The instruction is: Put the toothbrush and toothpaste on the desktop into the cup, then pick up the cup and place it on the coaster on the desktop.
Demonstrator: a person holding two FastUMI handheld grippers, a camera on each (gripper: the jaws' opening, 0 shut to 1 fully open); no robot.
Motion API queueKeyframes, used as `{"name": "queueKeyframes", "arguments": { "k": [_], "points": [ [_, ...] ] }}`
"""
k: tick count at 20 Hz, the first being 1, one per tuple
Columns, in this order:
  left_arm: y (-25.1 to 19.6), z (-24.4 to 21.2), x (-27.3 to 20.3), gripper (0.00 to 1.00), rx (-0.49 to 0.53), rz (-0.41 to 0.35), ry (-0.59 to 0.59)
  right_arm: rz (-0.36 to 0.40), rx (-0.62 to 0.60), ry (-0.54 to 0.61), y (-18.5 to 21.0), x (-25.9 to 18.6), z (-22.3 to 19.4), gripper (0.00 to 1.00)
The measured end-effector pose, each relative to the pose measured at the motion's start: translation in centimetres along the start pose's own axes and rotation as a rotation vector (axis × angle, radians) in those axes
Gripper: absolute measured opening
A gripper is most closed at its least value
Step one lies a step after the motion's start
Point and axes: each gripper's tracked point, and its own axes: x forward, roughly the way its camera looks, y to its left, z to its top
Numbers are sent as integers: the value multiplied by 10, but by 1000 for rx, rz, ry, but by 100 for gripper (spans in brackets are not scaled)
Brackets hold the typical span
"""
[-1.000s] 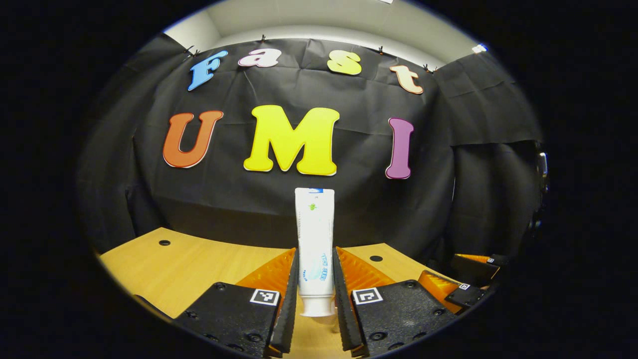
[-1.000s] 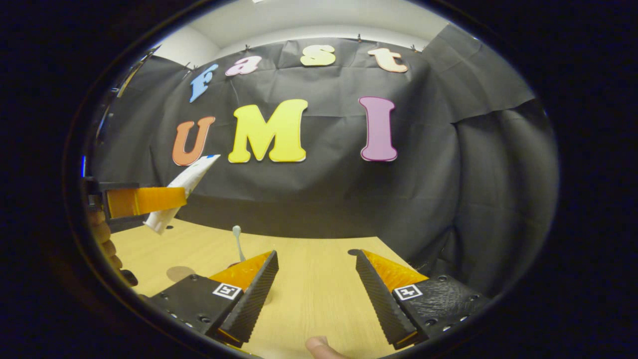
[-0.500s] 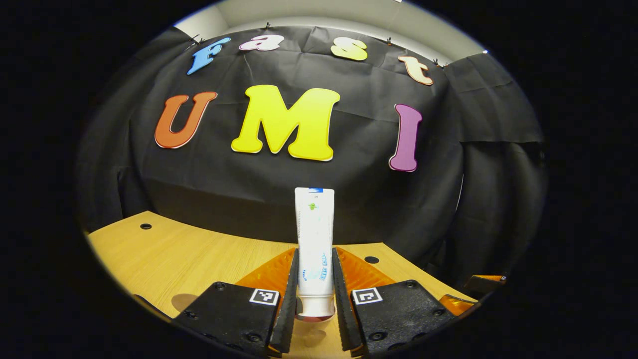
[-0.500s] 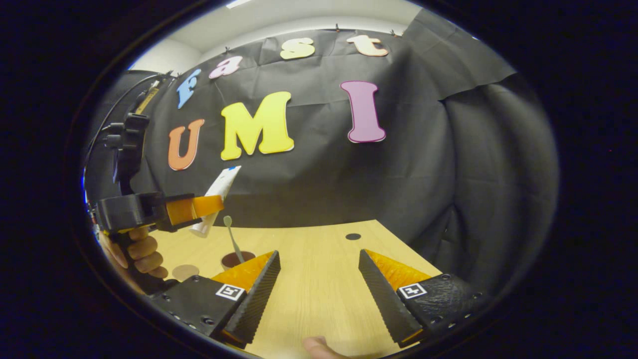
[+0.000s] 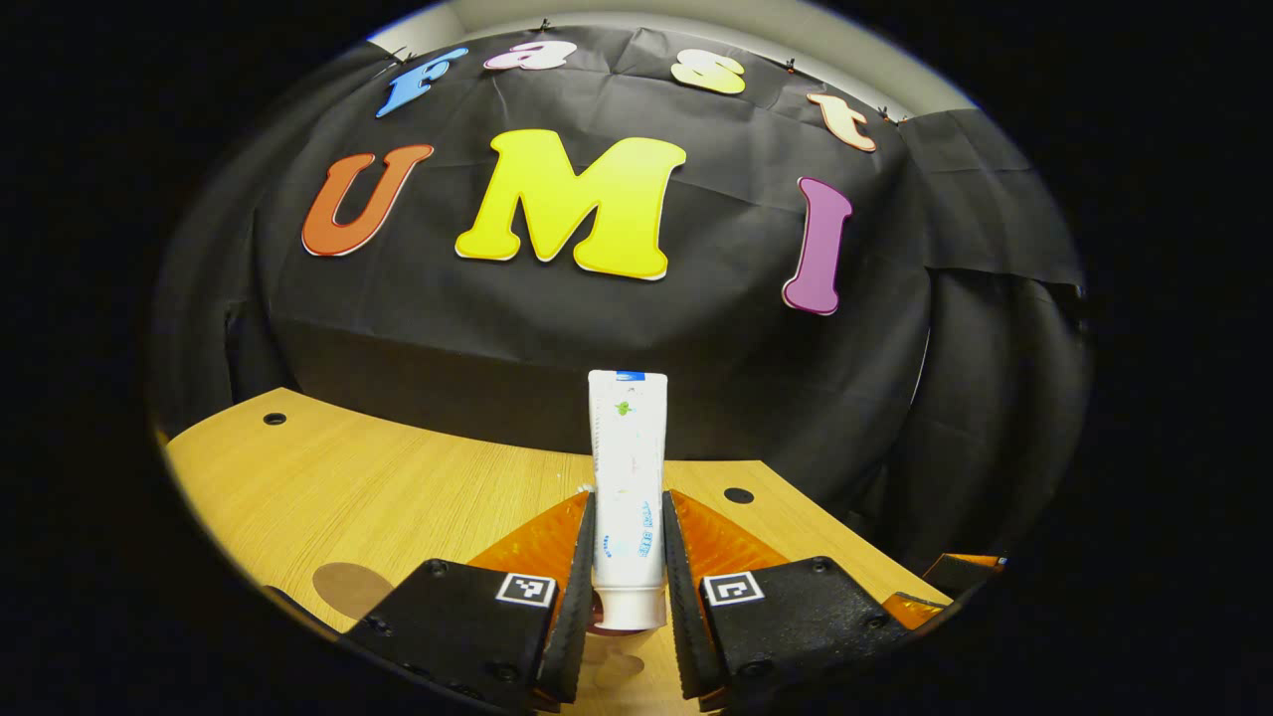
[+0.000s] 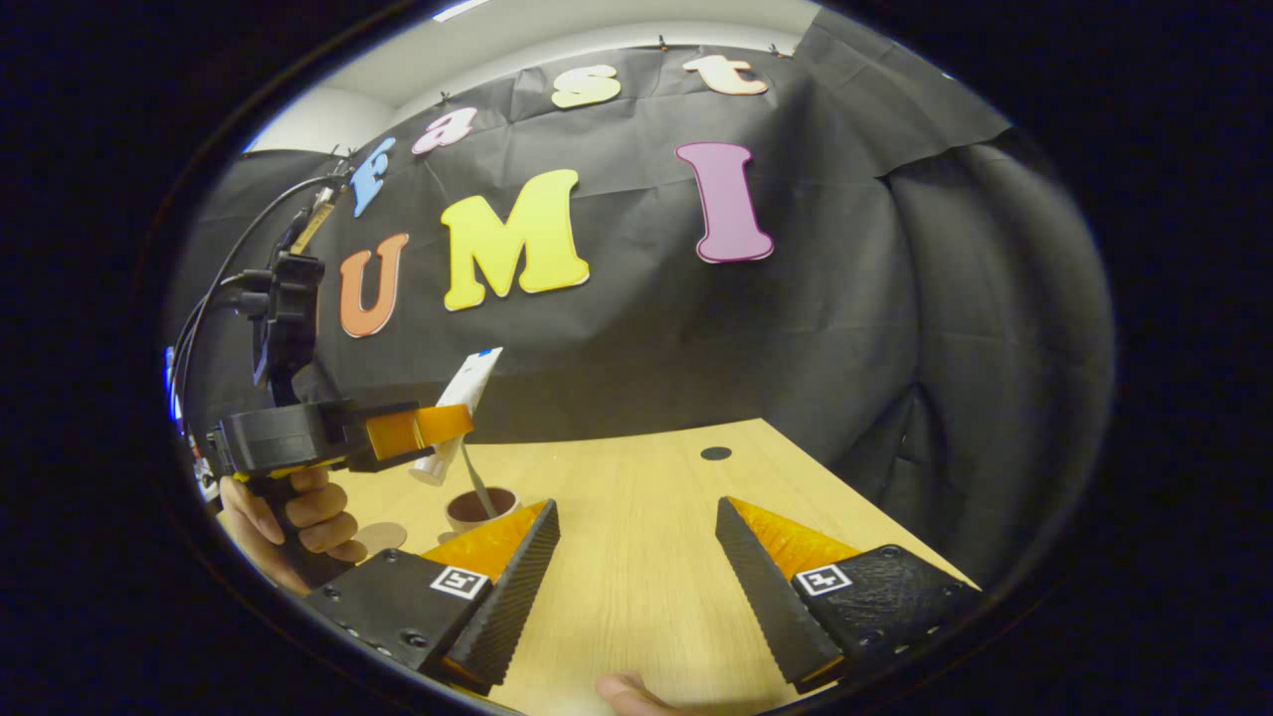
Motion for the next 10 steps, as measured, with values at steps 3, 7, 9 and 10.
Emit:
{"name": "queueKeyframes", "arguments": {
  "k": [3, 7, 9, 10],
  "points": [
    [3, -1, 0, 40, -8, 0, 2, 5, 4, 3, 2, 0, -2, 96],
    [3, -5, 2, 41, -8, -2, 15, 19, 1, 19, 8, 2, -7, 96],
    [7, -8, 2, 41, 7, 17, 23, 28, 3, 25, 11, 4, -9, 94],
    [9, -10, 3, 41, 10, 23, 28, 28, 3, 26, 11, 3, -10, 93]
  ]
}}
